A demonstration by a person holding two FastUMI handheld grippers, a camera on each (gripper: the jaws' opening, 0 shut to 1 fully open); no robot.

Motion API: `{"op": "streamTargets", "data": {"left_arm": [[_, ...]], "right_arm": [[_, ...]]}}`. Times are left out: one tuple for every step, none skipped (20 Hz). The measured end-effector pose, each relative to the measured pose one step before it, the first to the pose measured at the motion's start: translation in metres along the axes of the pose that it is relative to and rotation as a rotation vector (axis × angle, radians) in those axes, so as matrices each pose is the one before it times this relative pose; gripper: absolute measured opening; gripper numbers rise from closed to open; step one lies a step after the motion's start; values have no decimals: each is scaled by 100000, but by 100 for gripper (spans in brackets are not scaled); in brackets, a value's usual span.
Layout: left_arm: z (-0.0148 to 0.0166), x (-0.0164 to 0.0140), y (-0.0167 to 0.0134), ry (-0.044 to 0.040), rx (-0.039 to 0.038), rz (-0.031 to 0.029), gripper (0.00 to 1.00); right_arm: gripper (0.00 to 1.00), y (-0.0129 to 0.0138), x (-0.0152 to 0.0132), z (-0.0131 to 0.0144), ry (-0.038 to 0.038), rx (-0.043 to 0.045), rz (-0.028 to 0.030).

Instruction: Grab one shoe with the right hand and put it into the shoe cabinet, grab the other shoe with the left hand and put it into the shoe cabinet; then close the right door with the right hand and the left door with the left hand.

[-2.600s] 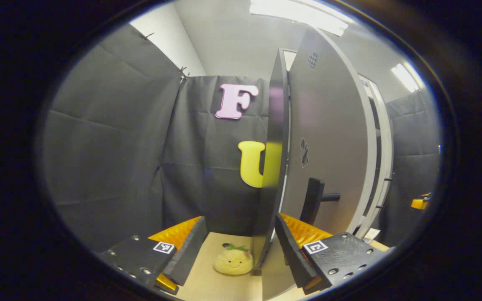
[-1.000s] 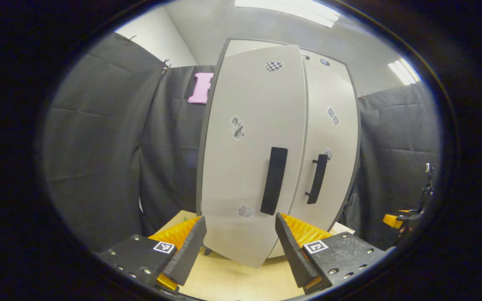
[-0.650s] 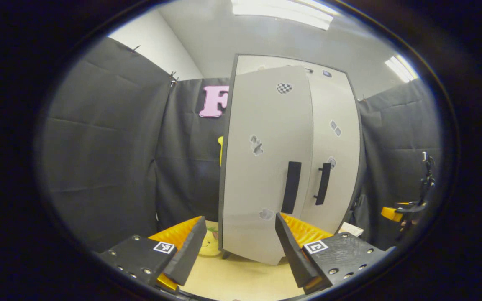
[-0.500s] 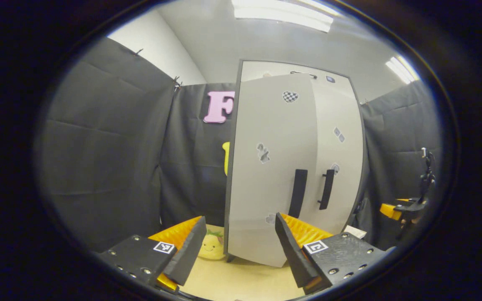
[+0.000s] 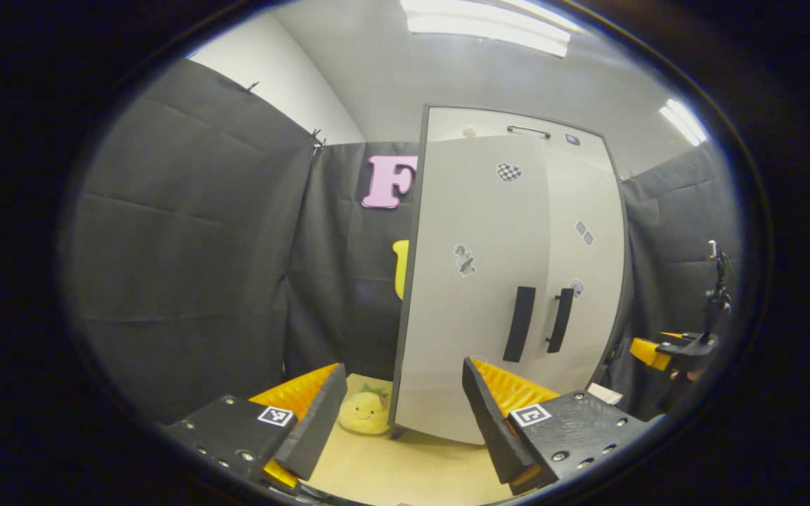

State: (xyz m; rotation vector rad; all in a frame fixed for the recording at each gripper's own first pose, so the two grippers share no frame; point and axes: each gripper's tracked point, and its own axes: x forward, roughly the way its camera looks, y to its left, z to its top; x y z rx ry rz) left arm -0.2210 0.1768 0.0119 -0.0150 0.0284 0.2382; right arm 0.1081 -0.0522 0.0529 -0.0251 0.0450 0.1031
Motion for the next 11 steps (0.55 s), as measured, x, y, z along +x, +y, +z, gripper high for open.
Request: {"op": "streamTargets", "data": {"left_arm": [[83, -326, 222, 51, 984, 721, 93], [204, -251, 67, -99, 879, 136, 93], [161, -189, -87, -95, 830, -541, 93], [224, -92, -127, -339, 855, -169, 93], [101, 103, -73, -193, 654, -214, 93], [-45, 143, -188, 86, 361, -247, 93], [-181, -78, -17, 587, 237, 76, 93], [-383, 143, -66, 905, 181, 19, 93], [-350, 101, -88, 955, 113, 52, 93], [-303, -22, -57, 807, -44, 101, 93], [-371, -71, -106, 804, -188, -89, 93]], "right_arm": [[98, 144, 39, -123, 449, 837, 465], [98, 118, 32, -206, 472, 886, 304], [98, -125, 95, -120, 377, 754, -380], [98, -211, 43, -83, 393, 733, -507], [98, -164, 71, -4, 38, 583, -236], [98, -258, 131, 72, -33, 339, -535], [98, -385, 19, 29, -49, 201, -672], [98, -259, 19, -48, 111, 249, -430], [98, -333, -27, 12, 112, -19, -665], [98, -448, 77, -196, 25, -326, -775], [98, -302, 4, -85, -15, -253, -703]]}}
